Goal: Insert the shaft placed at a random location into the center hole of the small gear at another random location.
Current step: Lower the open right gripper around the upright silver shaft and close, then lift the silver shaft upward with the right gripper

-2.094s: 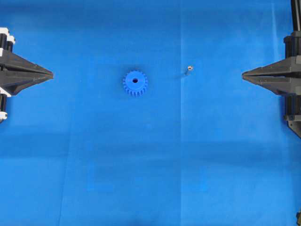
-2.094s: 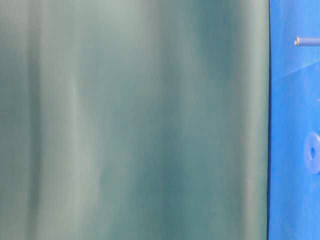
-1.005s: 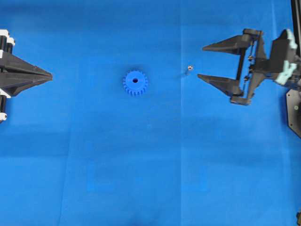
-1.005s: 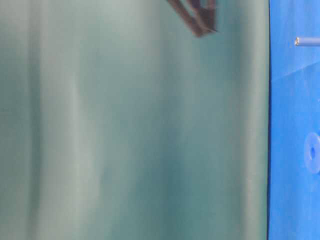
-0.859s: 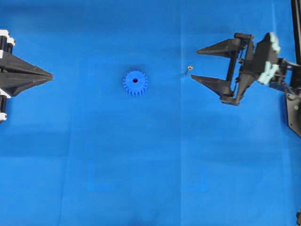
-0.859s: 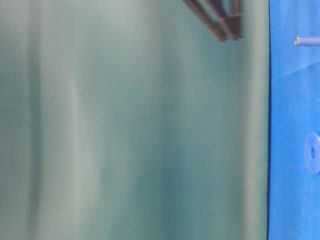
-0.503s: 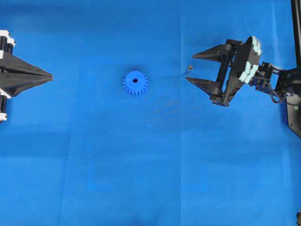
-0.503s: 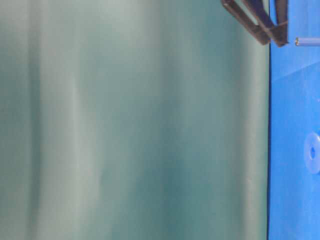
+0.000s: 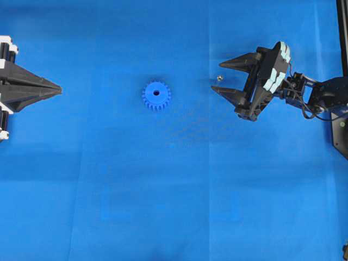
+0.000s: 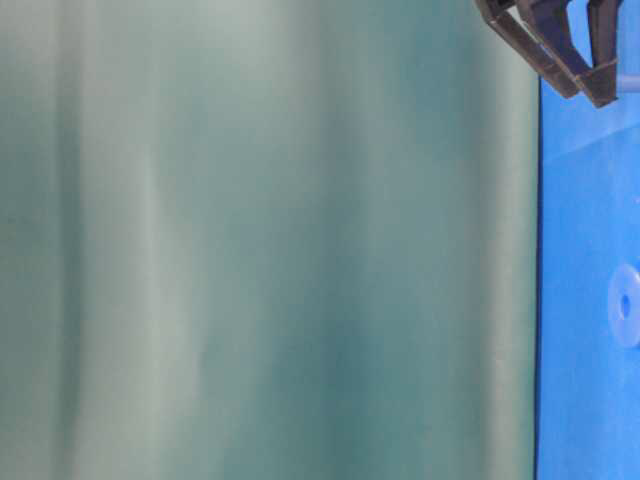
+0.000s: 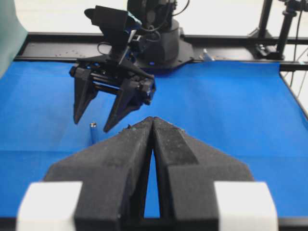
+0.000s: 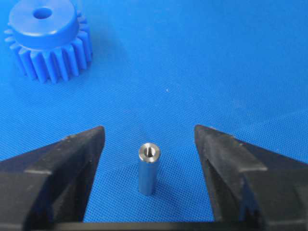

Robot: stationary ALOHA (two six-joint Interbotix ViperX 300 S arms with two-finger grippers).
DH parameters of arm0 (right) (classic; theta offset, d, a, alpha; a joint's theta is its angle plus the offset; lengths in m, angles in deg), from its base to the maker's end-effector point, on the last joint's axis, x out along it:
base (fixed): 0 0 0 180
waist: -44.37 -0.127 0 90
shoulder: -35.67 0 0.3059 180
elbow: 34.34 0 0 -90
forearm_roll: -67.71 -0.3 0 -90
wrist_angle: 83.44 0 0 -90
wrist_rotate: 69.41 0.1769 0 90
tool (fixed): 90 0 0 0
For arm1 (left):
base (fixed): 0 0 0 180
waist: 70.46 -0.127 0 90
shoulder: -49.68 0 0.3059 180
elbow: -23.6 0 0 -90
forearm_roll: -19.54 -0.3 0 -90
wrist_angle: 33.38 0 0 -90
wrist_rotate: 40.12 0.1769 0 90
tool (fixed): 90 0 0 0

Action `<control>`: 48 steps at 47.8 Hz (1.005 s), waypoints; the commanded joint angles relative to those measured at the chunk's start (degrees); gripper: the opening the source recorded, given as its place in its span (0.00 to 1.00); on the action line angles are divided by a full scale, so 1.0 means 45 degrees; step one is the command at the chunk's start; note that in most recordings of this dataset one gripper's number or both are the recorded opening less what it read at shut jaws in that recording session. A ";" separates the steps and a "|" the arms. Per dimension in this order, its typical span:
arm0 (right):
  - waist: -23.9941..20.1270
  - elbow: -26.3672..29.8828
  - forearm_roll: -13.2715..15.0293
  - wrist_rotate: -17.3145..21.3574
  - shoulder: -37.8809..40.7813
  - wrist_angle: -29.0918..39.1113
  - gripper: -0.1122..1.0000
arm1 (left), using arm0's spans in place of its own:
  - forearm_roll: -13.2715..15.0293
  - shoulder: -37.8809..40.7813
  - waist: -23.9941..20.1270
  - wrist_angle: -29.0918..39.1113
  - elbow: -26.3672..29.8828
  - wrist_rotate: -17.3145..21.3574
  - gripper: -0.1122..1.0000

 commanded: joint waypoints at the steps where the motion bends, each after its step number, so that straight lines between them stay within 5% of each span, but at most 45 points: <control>1: 0.0020 0.0059 -0.0039 0.0000 -0.0098 -0.0098 0.58 | -0.0020 0.0078 0.0000 -0.0039 0.0137 -0.0020 0.10; 16: 0.0020 0.0059 -0.0039 -0.0059 -0.0078 0.0566 0.13 | -0.0039 0.0059 0.0020 -0.0039 0.0137 -0.0020 0.10; 33: 0.0020 0.0176 0.0059 -0.0059 -0.0215 0.0547 0.13 | -0.0020 0.0020 0.0020 -0.0020 0.0137 -0.0020 0.10; 48: 0.0020 0.0410 0.0059 -0.0684 -0.2578 0.1992 0.13 | -0.0020 0.0000 0.0000 0.0020 0.0137 -0.0039 0.10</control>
